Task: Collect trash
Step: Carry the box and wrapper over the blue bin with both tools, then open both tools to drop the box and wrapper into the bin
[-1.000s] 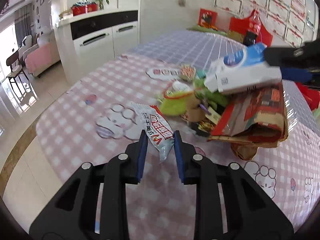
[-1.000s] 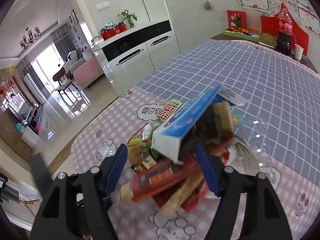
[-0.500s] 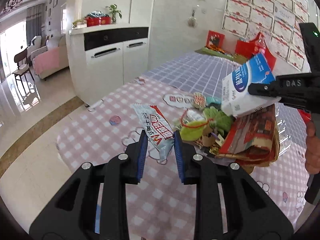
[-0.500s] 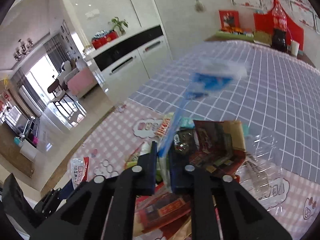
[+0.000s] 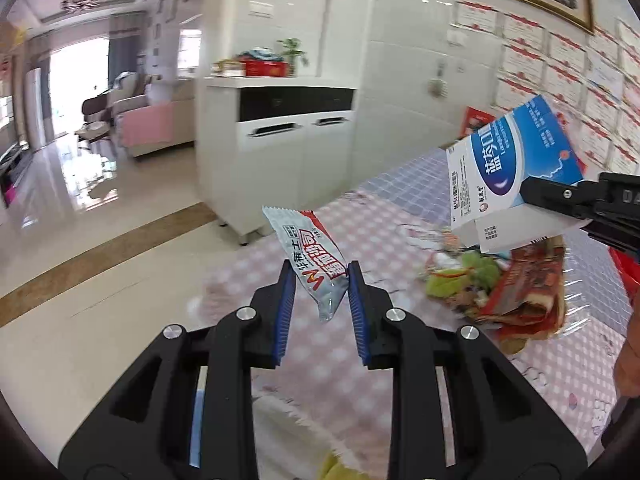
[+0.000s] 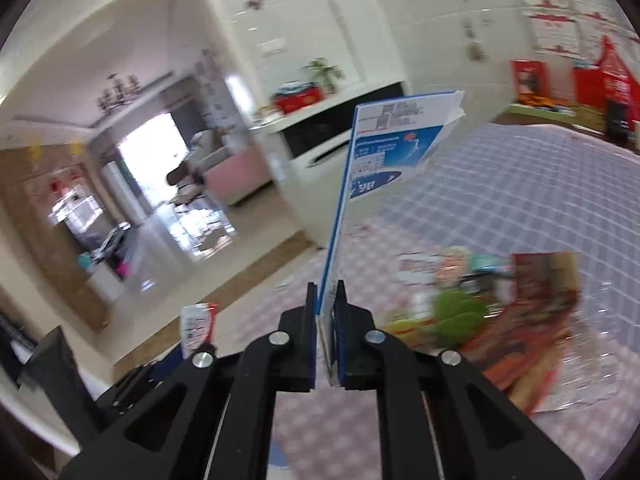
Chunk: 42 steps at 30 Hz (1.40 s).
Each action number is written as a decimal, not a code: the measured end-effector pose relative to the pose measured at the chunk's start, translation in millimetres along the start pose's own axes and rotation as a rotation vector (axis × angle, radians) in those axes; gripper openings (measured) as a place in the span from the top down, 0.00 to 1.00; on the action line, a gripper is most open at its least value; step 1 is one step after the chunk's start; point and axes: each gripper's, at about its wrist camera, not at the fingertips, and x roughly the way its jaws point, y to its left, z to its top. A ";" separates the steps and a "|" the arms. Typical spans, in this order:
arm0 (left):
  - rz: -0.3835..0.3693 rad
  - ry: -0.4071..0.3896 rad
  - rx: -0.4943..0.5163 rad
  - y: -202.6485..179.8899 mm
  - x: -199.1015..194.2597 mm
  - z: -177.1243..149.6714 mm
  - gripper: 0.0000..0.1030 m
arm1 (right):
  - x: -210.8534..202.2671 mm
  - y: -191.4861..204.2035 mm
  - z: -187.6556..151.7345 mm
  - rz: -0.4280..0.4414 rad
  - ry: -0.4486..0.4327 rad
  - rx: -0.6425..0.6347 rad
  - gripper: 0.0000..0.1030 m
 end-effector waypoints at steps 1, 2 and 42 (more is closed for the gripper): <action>0.024 0.001 -0.010 8.7 -4.0 -2.8 0.74 | 3.0 9.7 -3.0 0.023 0.011 -0.014 0.92; 0.048 0.006 -0.025 19.9 -8.5 -6.5 0.74 | 8.4 22.6 -7.8 0.058 0.031 -0.030 0.92; 0.586 0.338 -0.356 249.3 -8.2 -137.4 0.34 | 197.6 227.2 -197.9 0.301 0.716 -0.418 0.73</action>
